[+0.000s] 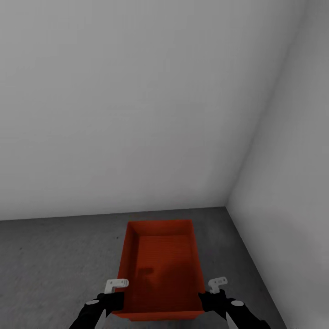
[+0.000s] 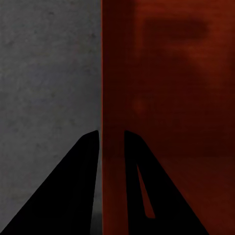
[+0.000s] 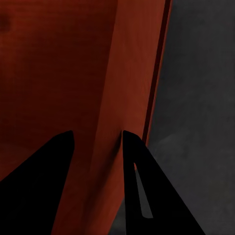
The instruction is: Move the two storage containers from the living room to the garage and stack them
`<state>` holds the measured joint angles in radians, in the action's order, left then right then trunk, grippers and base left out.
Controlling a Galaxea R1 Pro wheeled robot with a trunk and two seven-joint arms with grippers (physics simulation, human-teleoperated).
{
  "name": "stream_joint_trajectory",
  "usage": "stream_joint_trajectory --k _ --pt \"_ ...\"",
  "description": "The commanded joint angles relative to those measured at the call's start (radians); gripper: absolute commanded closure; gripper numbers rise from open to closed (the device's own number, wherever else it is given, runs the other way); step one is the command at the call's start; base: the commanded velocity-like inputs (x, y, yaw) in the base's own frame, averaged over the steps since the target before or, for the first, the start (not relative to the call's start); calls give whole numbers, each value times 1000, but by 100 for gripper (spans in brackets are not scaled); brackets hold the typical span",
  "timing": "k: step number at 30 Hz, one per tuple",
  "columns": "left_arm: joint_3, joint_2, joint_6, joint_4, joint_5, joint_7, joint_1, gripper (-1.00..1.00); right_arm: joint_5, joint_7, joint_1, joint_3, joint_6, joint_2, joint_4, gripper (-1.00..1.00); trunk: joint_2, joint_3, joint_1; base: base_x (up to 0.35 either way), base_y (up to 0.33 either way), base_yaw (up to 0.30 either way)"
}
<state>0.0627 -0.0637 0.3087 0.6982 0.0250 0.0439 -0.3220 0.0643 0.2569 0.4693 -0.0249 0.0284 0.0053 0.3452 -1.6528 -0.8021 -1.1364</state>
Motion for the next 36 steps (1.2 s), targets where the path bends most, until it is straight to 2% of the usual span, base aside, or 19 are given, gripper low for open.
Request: stream_joint_trajectory --k 1,36 --pt "13 16 6 0 24 -36 0 100 -10 96 0 -16 -7 -1 5 100 0 -1 0 0 0 0" --pt "13 18 5 0 25 -36 0 100 -6 97 0 -16 -7 -1 5 100 0 -1 0 14 0 0"
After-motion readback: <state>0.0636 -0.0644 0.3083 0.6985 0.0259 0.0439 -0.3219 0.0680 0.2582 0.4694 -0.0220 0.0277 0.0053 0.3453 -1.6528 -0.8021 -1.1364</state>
